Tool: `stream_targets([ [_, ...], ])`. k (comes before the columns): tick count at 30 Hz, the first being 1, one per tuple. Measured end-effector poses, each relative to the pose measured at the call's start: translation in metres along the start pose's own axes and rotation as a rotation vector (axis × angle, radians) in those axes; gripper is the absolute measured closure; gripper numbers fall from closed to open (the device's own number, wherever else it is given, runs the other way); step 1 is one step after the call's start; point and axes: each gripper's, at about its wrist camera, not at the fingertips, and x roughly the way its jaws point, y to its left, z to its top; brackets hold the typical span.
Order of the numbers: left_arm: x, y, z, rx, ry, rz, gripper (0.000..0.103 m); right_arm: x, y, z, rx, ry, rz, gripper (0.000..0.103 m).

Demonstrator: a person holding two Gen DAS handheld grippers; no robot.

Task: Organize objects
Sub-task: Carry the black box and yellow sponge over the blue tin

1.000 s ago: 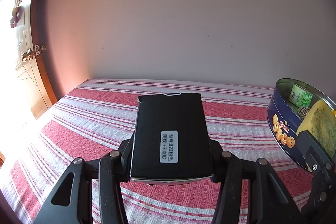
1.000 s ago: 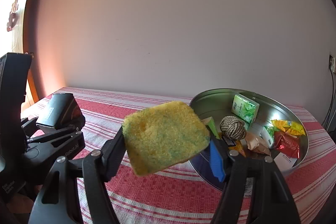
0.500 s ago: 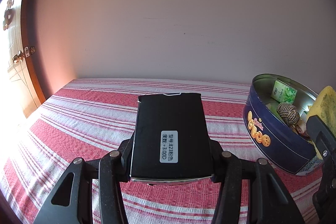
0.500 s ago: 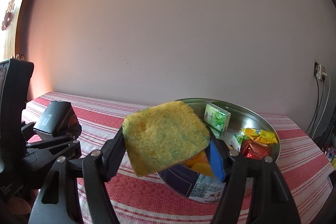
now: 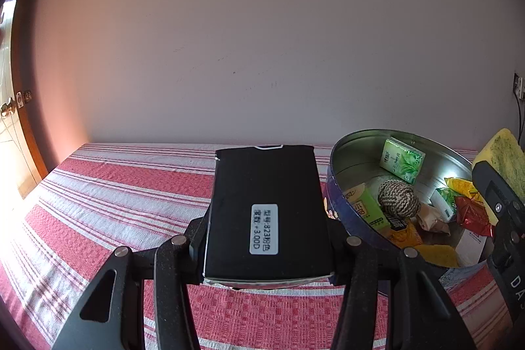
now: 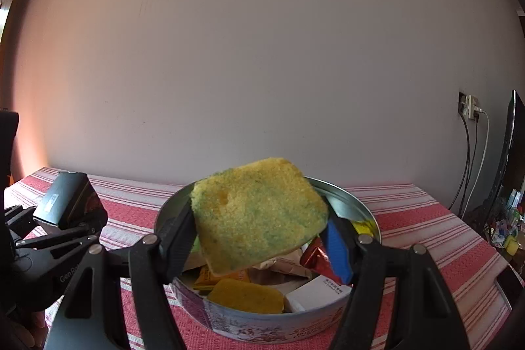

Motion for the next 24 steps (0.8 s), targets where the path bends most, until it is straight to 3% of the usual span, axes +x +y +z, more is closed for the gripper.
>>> stream_targets([
  [12,0.008,-0.054,0.019,0.04,-0.019,-0.089,0.05,0.034,-0.058,0.011,0.065,0.027,-0.117,0.033],
  [24,0.025,-0.101,0.031,0.071,-0.009,-0.163,0.05,0.062,-0.074,0.008,0.026,0.069,-0.156,0.033],
])
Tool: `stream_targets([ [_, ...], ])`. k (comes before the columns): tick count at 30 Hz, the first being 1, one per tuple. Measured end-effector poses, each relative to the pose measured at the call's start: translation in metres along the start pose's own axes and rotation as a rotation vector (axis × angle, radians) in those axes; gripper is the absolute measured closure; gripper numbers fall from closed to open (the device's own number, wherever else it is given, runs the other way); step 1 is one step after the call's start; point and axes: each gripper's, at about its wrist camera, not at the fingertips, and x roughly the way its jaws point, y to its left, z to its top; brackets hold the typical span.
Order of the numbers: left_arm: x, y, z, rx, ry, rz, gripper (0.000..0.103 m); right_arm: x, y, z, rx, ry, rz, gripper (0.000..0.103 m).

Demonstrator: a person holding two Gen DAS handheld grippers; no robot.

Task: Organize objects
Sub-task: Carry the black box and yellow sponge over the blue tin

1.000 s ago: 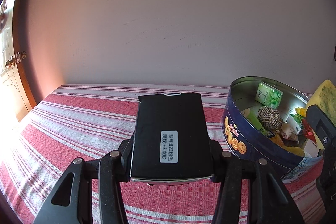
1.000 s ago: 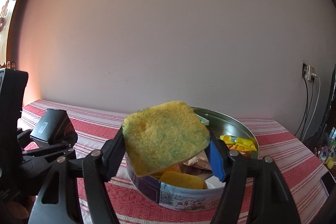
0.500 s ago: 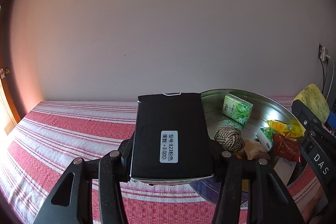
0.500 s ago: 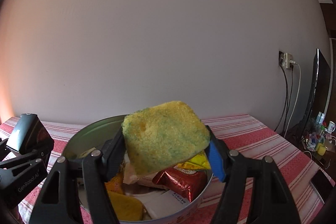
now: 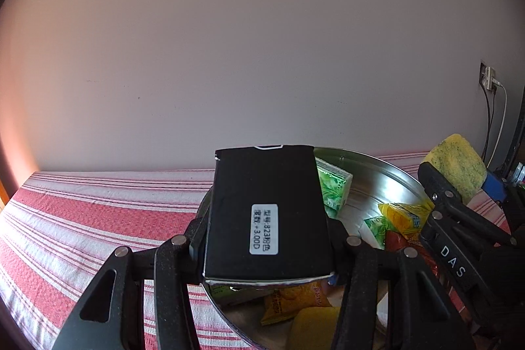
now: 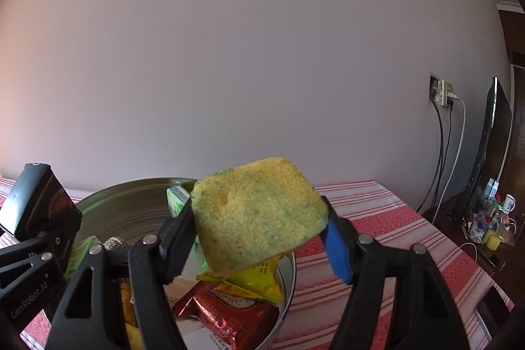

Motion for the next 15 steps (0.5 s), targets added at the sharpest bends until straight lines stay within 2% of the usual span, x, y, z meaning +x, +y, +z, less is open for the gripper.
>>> stream_targets([
  [10,0.033,-0.017,0.003,0.001,0.073,-0.017,0.05,0.034,-0.007,-0.003,-0.012,0.112,0.057,0.033],
  [15,0.038,-0.018,0.008,0.019,0.102,-0.024,0.049,0.038,-0.006,-0.005,-0.022,0.13,0.09,0.03],
])
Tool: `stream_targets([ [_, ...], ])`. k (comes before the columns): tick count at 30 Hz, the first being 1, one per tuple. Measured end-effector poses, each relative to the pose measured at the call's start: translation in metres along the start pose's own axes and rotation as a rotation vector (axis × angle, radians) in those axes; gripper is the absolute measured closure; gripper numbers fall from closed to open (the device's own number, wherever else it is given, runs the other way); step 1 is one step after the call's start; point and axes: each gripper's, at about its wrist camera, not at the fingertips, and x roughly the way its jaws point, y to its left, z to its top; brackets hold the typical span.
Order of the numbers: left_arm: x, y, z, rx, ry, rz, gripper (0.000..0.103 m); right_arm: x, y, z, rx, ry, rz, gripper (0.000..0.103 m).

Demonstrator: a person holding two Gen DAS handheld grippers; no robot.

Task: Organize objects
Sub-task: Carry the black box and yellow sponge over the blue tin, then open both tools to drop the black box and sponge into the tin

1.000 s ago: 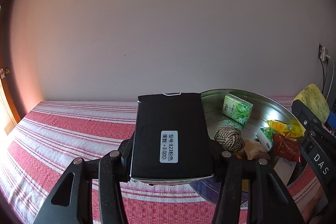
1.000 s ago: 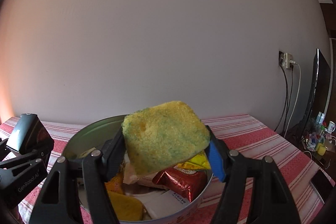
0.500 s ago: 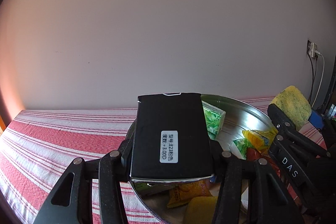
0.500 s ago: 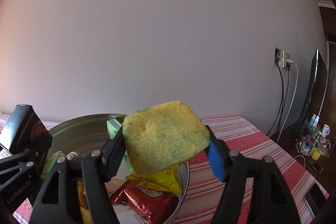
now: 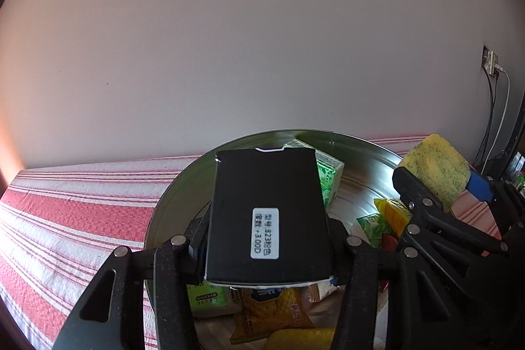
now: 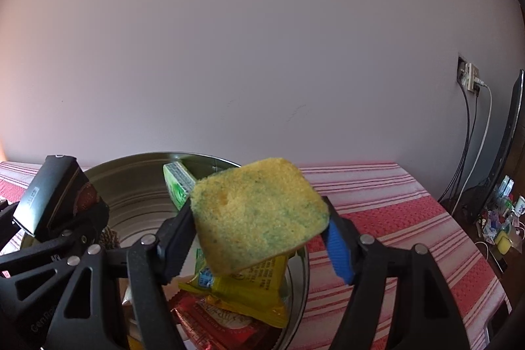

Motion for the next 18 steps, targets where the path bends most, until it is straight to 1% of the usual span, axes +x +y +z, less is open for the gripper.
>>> stream_targets([
  [1,0.001,0.001,0.0,0.0,0.005,0.002,0.046,0.001,0.0,-0.001,0.003,0.003,0.007,0.03],
  [3,0.0,0.005,0.002,-0.012,0.009,0.021,0.036,0.004,-0.006,-0.001,0.018,0.019,0.027,0.026],
  [5,-0.002,0.012,0.005,-0.034,0.001,0.051,0.013,0.009,-0.017,-0.002,0.065,0.044,0.057,0.015],
  [7,-0.007,0.018,0.007,-0.055,-0.033,0.061,0.004,0.012,-0.03,-0.001,0.123,0.063,0.107,0.009],
  [8,-0.009,0.021,0.008,-0.061,-0.05,0.063,0.003,0.011,-0.032,-0.001,0.145,0.062,0.129,0.004],
  [10,-0.013,0.023,0.009,-0.068,-0.053,0.079,0.002,0.008,-0.037,0.0,0.175,0.041,0.158,0.0],
  [15,-0.025,0.028,0.002,-0.085,-0.074,0.092,0.001,-0.005,-0.043,0.003,0.199,-0.02,0.224,0.0],
  [18,-0.041,0.036,-0.006,-0.101,-0.097,0.103,0.001,-0.019,-0.043,0.005,0.212,-0.079,0.227,0.0],
])
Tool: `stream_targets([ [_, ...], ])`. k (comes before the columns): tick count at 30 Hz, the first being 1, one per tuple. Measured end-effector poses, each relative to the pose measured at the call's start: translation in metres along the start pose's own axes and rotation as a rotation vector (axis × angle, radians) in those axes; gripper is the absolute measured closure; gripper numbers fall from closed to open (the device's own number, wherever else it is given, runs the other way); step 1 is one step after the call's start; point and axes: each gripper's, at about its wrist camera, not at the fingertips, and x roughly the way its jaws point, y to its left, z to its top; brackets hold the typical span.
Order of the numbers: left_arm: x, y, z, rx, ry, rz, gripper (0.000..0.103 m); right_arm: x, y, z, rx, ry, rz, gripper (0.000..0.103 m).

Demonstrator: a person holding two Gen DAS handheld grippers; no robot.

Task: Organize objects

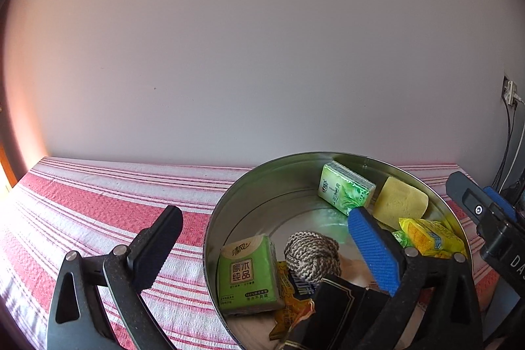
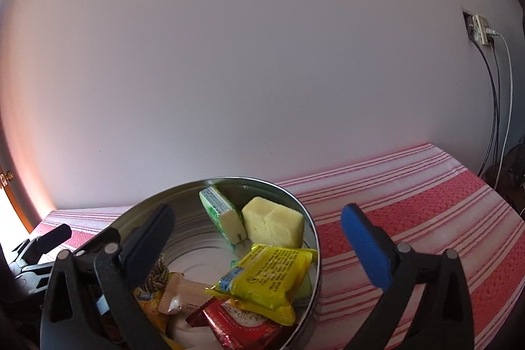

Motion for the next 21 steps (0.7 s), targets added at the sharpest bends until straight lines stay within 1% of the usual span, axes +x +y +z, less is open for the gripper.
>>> stream_targets([
  [2,-0.008,0.002,0.0,-0.008,-0.012,0.005,0.001,-0.008,0.003,0.001,0.001,-0.044,-0.015,0.0],
  [6,-0.015,0.014,-0.01,-0.02,-0.044,0.043,0.001,-0.021,0.008,-0.001,0.0,-0.118,-0.089,0.0],
  [9,-0.021,0.02,-0.015,-0.016,-0.068,0.07,0.001,-0.026,0.011,-0.003,0.007,-0.134,-0.117,0.0],
  [12,-0.023,0.025,-0.02,-0.007,-0.063,0.076,0.001,-0.028,0.018,-0.006,0.002,-0.141,-0.144,0.0],
  [16,-0.024,0.027,-0.028,0.012,-0.059,0.078,0.001,-0.036,0.029,-0.012,-0.041,-0.144,-0.181,0.0],
  [21,-0.037,0.029,-0.035,0.053,-0.077,0.095,0.001,-0.055,0.036,-0.021,-0.043,-0.192,-0.195,0.0],
])
